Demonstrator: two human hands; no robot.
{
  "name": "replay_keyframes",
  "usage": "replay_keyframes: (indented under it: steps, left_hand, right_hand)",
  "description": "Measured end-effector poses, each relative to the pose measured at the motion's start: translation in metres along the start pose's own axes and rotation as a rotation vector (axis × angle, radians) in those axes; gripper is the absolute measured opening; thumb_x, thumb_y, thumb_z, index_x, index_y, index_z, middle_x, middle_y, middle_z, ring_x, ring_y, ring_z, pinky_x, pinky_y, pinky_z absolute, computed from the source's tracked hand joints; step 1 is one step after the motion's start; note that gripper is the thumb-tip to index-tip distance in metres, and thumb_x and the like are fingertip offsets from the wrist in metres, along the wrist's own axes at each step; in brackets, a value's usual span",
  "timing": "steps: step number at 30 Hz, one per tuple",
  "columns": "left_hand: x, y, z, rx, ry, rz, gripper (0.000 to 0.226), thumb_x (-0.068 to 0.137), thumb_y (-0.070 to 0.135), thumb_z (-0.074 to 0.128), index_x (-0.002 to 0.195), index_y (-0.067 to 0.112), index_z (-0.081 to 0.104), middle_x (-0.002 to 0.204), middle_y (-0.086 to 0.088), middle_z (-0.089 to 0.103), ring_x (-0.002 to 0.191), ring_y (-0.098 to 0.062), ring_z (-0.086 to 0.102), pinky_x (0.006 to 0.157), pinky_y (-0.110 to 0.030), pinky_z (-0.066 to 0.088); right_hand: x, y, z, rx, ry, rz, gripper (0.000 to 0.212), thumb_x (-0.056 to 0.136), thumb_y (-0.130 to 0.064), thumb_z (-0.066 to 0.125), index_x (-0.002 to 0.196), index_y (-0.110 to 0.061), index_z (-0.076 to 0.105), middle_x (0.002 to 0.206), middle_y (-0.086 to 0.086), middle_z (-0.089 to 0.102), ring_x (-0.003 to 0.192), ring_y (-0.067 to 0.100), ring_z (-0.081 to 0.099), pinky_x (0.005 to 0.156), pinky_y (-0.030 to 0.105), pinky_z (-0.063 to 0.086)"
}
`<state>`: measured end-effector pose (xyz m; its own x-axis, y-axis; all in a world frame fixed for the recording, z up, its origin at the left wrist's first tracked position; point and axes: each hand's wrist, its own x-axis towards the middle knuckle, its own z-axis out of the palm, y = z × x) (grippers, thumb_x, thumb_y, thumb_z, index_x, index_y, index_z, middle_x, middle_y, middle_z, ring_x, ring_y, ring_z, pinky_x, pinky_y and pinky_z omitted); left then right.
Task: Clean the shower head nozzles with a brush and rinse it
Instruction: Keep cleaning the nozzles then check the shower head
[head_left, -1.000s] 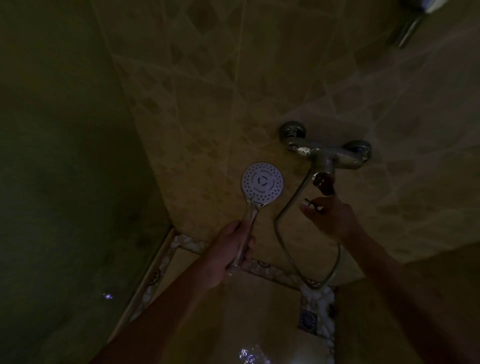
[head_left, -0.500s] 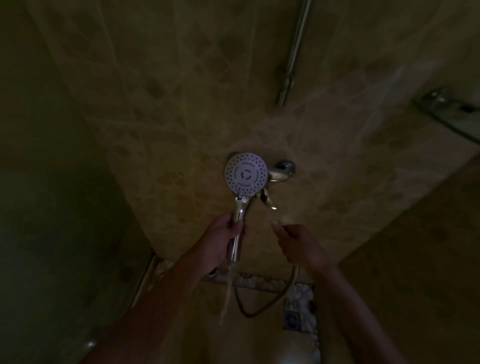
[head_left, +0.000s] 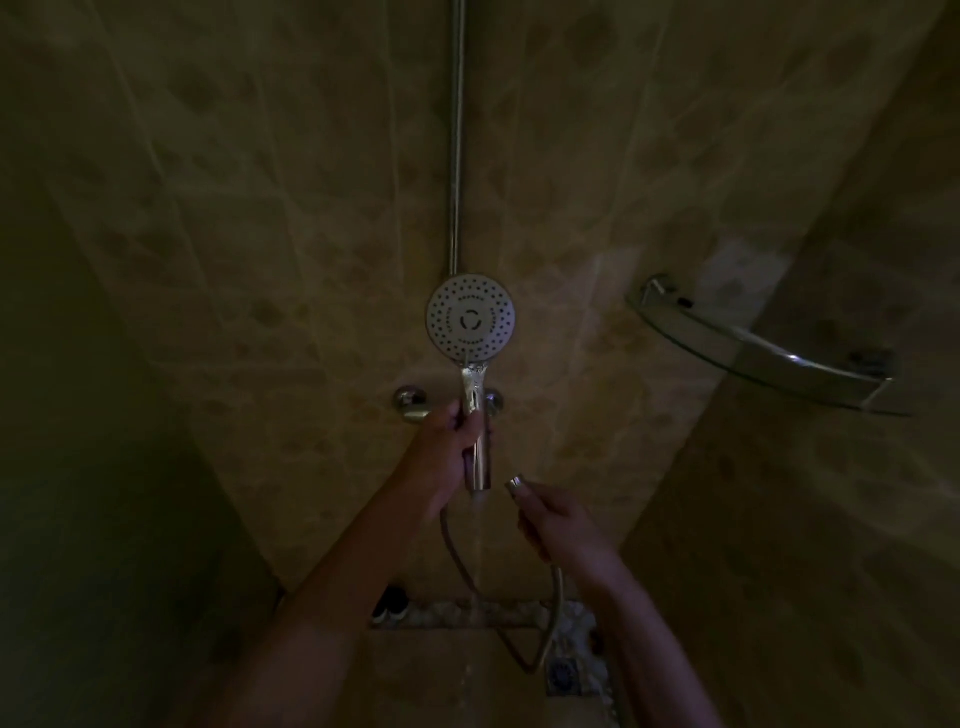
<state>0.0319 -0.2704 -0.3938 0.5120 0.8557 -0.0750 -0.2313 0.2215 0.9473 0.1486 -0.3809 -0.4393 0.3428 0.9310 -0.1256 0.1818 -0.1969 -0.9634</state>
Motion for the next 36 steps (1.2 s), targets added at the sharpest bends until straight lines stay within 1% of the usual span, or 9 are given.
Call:
replay_keyframes:
  steps: [3,5,7,11,15,22,27,32,36]
  left_hand:
    - [-0.008,0.017,0.022,-0.013,-0.026,0.017,0.013,0.098,0.004,0.044,0.097,0.008,0.056,0.093,-0.013,0.059,0.081,-0.019,0.057,0.080,-0.034,0.045]
    - [-0.013,0.027,0.035,-0.025,-0.055,0.024,0.011,0.098,0.003,0.043,0.100,0.004,0.053,0.090,-0.012,0.058,0.077,-0.017,0.057,0.076,-0.029,0.046]
    - [-0.016,0.035,0.045,-0.041,-0.084,0.041,0.010,0.097,0.001,0.043,0.103,0.001,0.051,0.087,-0.011,0.058,0.074,-0.015,0.059,0.074,-0.026,0.048]
    - [-0.028,0.045,0.059,-0.045,-0.096,0.070,0.007,0.097,0.003,0.045,0.100,0.002,0.052,0.082,-0.007,0.061,0.068,-0.011,0.064,0.066,-0.020,0.053]
    - [-0.041,0.045,0.064,-0.057,-0.117,0.080,0.009,0.097,0.004,0.045,0.097,0.006,0.053,0.083,-0.006,0.064,0.079,-0.014,0.063,0.068,-0.023,0.051]
    - [-0.055,0.047,0.064,-0.094,-0.139,0.103,0.010,0.097,0.005,0.045,0.095,0.007,0.054,0.085,-0.006,0.064,0.086,-0.020,0.063,0.072,-0.029,0.049]
    - [-0.066,0.049,0.055,-0.080,-0.197,0.124,0.008,0.095,0.005,0.049,0.093,0.006,0.057,0.087,-0.007,0.066,0.078,-0.016,0.067,0.066,-0.027,0.053]
    - [-0.071,0.049,0.049,-0.094,-0.193,0.075,0.008,0.095,0.002,0.048,0.093,0.003,0.056,0.082,-0.007,0.067,0.078,-0.024,0.063,0.078,-0.042,0.049]
    - [-0.076,0.052,0.046,-0.121,-0.231,0.061,0.012,0.097,-0.002,0.042,0.102,0.000,0.053,0.088,-0.012,0.066,0.078,-0.026,0.064,0.079,-0.044,0.053]
  right_hand:
    - [-0.016,-0.015,-0.011,0.030,0.073,-0.033,0.028,0.096,-0.031,0.056,0.071,-0.019,0.060,0.053,-0.009,0.052,0.042,0.001,0.043,0.041,0.014,0.032]
    - [-0.027,-0.025,-0.015,0.091,0.107,-0.046,0.014,0.095,-0.025,0.059,0.090,-0.012,0.064,0.060,-0.001,0.057,0.043,0.002,0.046,0.041,0.014,0.034]
    - [-0.039,-0.032,-0.019,0.127,0.143,-0.030,0.018,0.094,-0.021,0.060,0.101,-0.005,0.059,0.066,0.004,0.061,0.045,0.003,0.049,0.042,0.015,0.036]
    - [-0.060,-0.039,-0.024,0.120,0.173,-0.045,0.017,0.095,-0.019,0.058,0.099,-0.003,0.057,0.071,0.004,0.062,0.049,0.002,0.052,0.046,0.014,0.039]
    - [-0.071,-0.037,-0.020,0.138,0.175,-0.042,0.010,0.095,-0.018,0.059,0.096,-0.008,0.056,0.071,0.005,0.063,0.048,0.000,0.052,0.046,0.013,0.039]
    - [-0.081,-0.033,-0.013,0.224,0.169,-0.063,0.008,0.092,-0.027,0.063,0.093,-0.020,0.060,0.067,0.000,0.067,0.057,0.011,0.058,0.051,0.021,0.043]
    - [-0.089,-0.035,-0.004,0.239,0.206,-0.099,0.007,0.093,-0.023,0.062,0.097,-0.018,0.061,0.070,0.003,0.066,0.059,0.009,0.058,0.055,0.020,0.046]
    - [-0.098,-0.037,0.002,0.271,0.202,-0.099,0.007,0.094,-0.016,0.059,0.098,-0.011,0.061,0.068,0.004,0.064,0.060,0.009,0.057,0.057,0.021,0.046]
    - [-0.104,-0.043,0.003,0.236,0.145,-0.089,0.016,0.099,-0.011,0.049,0.093,-0.005,0.062,0.065,0.002,0.058,0.060,0.011,0.052,0.055,0.019,0.042]
